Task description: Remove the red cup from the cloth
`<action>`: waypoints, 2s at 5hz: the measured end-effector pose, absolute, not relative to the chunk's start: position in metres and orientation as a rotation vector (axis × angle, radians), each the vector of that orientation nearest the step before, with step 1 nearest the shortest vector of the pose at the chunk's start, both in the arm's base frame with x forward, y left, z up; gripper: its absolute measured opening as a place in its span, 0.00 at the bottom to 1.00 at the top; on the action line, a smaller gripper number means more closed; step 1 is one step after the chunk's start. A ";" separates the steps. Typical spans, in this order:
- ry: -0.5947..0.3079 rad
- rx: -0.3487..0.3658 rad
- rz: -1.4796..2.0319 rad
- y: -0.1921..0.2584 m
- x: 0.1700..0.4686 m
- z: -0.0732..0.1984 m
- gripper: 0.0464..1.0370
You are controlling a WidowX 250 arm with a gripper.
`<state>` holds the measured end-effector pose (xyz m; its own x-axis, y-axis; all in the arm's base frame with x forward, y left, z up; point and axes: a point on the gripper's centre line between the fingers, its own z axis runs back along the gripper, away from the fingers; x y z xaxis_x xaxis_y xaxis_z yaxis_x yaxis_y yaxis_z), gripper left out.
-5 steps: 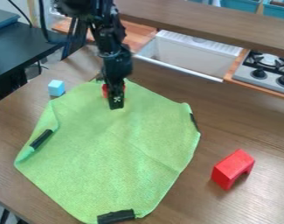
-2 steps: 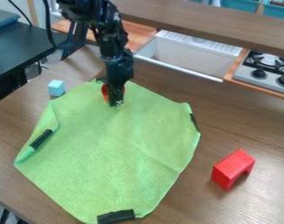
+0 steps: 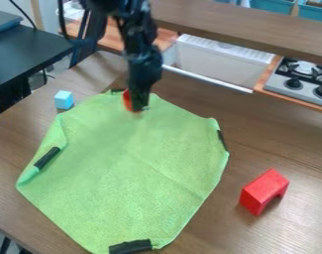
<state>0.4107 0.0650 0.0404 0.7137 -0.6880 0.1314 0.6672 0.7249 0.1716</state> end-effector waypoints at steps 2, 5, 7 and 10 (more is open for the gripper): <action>-0.221 0.080 -0.850 -0.005 0.416 0.066 0.02; -0.199 0.027 -0.973 -0.092 0.431 0.063 0.02; -0.168 0.025 -1.015 -0.111 0.432 0.036 0.02; -0.190 0.005 -1.041 -0.126 0.440 0.035 0.22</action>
